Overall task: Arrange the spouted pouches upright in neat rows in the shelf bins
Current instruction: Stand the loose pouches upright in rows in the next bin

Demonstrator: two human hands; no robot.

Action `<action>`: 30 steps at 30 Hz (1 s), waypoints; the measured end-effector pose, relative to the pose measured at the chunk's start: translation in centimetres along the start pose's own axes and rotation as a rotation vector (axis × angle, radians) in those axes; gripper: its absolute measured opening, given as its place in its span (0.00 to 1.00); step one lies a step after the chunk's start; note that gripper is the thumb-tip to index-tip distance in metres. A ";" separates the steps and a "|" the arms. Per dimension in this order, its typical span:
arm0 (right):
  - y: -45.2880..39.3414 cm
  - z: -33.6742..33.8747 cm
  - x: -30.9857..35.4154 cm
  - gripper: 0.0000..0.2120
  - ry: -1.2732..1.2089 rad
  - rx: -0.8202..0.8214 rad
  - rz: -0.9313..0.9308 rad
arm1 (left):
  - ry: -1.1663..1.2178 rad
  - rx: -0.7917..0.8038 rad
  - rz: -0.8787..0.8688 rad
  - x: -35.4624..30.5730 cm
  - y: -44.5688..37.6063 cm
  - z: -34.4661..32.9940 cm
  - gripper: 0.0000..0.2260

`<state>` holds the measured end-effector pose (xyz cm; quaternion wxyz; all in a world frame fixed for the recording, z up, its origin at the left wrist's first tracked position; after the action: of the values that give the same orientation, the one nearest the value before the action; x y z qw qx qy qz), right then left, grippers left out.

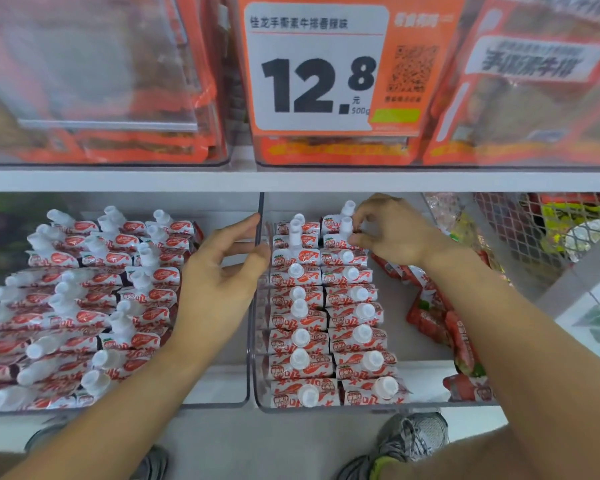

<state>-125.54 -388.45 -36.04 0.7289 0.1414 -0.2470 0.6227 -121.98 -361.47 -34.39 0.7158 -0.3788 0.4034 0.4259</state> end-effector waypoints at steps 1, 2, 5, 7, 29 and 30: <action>0.1 0.1 0.1 0.08 -0.026 -0.022 0.004 | 0.000 0.001 -0.001 0.0 0.0 0.0 0.16; 0.3 0.0 0.2 0.10 -0.052 -0.040 0.001 | 0.002 0.001 0.000 0.0 0.0 0.0 0.16; 0.6 -0.4 0.2 0.13 -0.098 -0.055 -0.020 | 0.008 -0.001 0.000 0.1 0.0 -0.1 0.16; 0.7 -0.3 0.3 0.17 -0.101 -0.041 -0.026 | 0.013 -0.001 0.001 0.1 0.0 -0.1 0.16; 0.4 -0.4 -1.0 0.10 -0.264 -0.087 -0.227 | -0.039 -0.033 -0.042 -0.1 0.2 -0.1 0.15; 0.4 -0.3 -0.8 0.09 -0.221 -0.062 -0.191 | -0.043 -0.034 -0.041 -0.1 0.2 -0.1 0.15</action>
<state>-126.00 -388.89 -36.79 0.7571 0.2092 -0.3301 0.5234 -122.24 -361.54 -34.42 0.7265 -0.3897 0.3726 0.4260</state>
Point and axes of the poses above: each hand's wrist, its own y-axis away from the middle knuckle, its own z-axis out of the back of the hand, x = y × z, the point moved 2 cm from there along -y, towards the middle knuckle, and after that the axes turned 9 degrees about -y, right-handed, at the moved point
